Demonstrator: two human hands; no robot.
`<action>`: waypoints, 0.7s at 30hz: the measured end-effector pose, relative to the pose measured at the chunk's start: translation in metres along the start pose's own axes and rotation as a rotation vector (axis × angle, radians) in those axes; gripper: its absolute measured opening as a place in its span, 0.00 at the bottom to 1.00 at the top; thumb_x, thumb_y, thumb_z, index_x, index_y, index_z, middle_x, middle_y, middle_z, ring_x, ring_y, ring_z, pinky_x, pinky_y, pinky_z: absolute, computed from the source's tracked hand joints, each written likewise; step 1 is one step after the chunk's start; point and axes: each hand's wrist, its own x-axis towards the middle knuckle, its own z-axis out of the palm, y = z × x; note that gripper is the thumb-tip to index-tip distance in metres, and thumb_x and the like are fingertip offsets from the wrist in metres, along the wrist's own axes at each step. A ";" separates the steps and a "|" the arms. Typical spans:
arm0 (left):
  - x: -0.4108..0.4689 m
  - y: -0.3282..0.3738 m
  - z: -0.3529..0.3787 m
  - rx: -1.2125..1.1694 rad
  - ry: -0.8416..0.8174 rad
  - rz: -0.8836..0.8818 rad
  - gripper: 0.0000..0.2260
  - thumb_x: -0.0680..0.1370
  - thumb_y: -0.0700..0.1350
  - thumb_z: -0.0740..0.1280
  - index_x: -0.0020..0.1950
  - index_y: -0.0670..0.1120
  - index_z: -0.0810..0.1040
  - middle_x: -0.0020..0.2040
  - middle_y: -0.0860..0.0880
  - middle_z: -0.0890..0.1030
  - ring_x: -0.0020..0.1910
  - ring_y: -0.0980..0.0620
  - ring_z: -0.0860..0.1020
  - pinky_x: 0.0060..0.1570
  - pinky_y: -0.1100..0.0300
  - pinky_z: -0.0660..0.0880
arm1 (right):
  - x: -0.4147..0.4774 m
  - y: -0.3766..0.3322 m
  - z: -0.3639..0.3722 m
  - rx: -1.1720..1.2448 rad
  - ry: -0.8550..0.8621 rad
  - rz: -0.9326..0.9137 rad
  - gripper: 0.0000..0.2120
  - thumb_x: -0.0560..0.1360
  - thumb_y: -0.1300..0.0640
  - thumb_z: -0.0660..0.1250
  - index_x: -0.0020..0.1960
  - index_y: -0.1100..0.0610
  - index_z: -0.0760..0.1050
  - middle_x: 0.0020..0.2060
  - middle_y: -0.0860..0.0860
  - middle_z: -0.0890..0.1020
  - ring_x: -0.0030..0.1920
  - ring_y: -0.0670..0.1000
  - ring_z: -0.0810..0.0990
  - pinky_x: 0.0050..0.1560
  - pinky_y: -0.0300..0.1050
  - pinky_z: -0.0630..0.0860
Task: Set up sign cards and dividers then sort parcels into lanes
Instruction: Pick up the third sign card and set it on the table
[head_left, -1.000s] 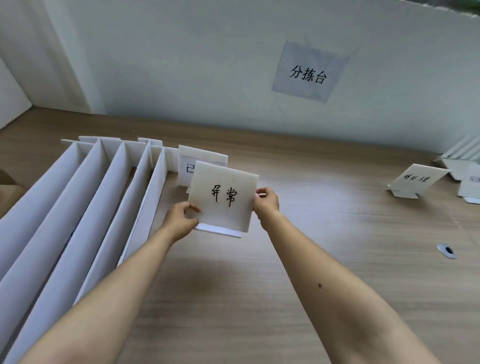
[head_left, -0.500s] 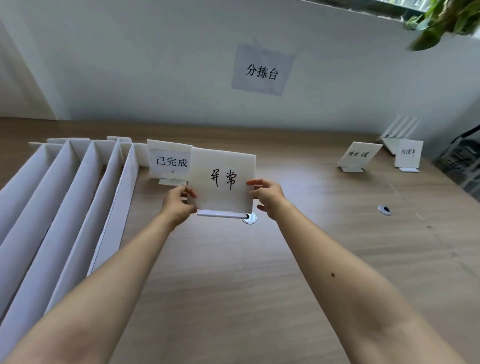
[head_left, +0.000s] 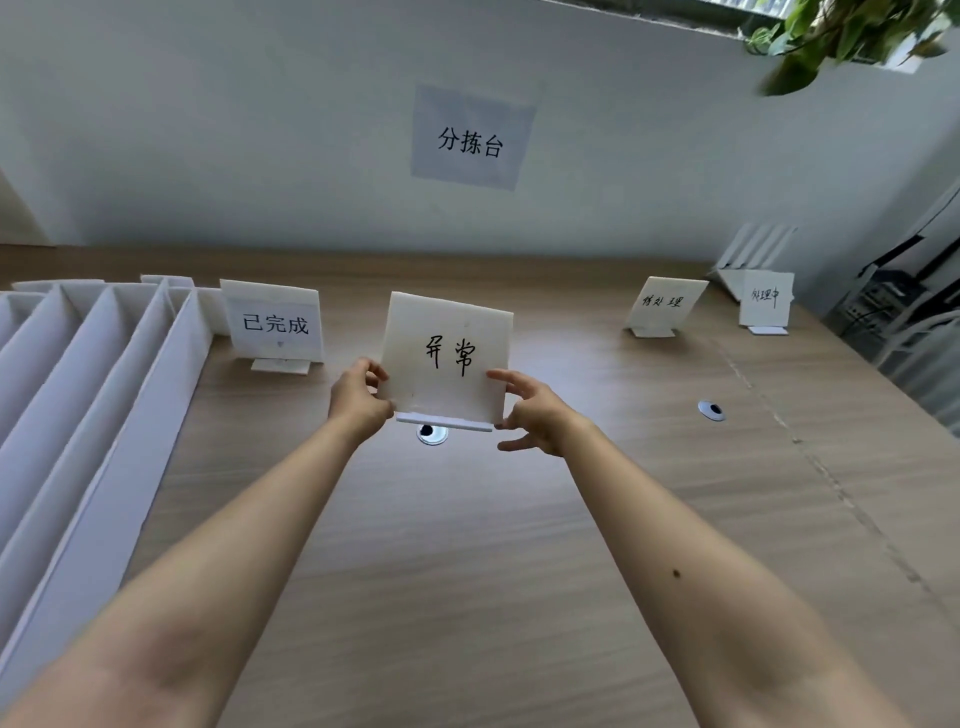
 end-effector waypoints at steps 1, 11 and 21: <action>0.000 0.005 0.011 0.001 -0.002 0.008 0.15 0.68 0.28 0.69 0.48 0.43 0.71 0.49 0.44 0.75 0.45 0.43 0.76 0.41 0.54 0.76 | 0.002 0.001 -0.013 0.005 0.008 -0.007 0.37 0.71 0.79 0.51 0.70 0.49 0.69 0.62 0.48 0.69 0.52 0.58 0.75 0.52 0.59 0.78; 0.021 0.055 0.142 0.117 0.072 0.109 0.13 0.71 0.33 0.67 0.53 0.44 0.74 0.51 0.49 0.75 0.42 0.46 0.75 0.40 0.60 0.70 | 0.046 0.020 -0.138 0.103 0.117 -0.054 0.32 0.71 0.81 0.55 0.67 0.55 0.72 0.60 0.51 0.71 0.50 0.55 0.76 0.58 0.50 0.77; 0.077 0.066 0.247 0.137 0.117 0.068 0.13 0.74 0.29 0.57 0.46 0.44 0.77 0.47 0.46 0.78 0.41 0.47 0.73 0.37 0.62 0.66 | 0.131 0.042 -0.229 0.014 0.109 -0.056 0.28 0.67 0.79 0.58 0.59 0.53 0.72 0.60 0.52 0.72 0.48 0.58 0.76 0.52 0.47 0.71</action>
